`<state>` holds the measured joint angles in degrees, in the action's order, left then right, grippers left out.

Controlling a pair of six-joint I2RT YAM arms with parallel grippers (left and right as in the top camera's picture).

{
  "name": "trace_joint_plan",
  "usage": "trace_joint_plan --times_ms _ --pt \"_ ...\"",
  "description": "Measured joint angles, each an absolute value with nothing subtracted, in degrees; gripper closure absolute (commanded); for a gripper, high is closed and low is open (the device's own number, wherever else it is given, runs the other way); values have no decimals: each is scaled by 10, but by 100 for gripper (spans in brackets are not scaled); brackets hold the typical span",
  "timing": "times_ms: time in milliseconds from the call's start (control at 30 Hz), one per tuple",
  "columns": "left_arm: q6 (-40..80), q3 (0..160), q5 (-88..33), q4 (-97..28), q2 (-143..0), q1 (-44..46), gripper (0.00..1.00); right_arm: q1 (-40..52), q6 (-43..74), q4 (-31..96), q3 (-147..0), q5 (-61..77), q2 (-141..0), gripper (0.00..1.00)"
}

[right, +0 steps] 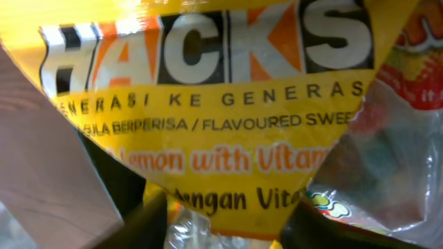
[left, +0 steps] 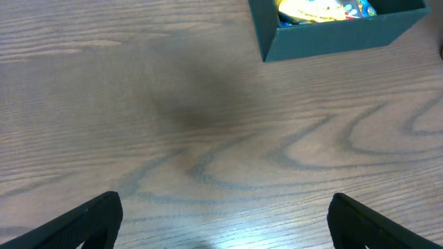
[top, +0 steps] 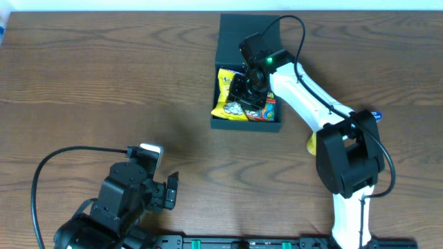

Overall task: Pack container
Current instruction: 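Lift the Hacks bag and carry it into the black box, then release the Hacks bag and move the right gripper to the Mentos tub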

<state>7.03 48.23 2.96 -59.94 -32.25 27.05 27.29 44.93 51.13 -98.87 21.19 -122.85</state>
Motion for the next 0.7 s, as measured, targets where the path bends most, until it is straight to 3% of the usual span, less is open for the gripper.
trace_joint_plan --times_ms 233,333,700 --pt "70 482 30 -599 -322 270 4 273 442 511 -989 216 -1228 23" --pt "70 482 30 -599 -322 270 5 273 430 511 -989 230 -1228 11" --pt "70 482 30 -599 -322 270 5 273 367 531 -989 248 -1135 2"
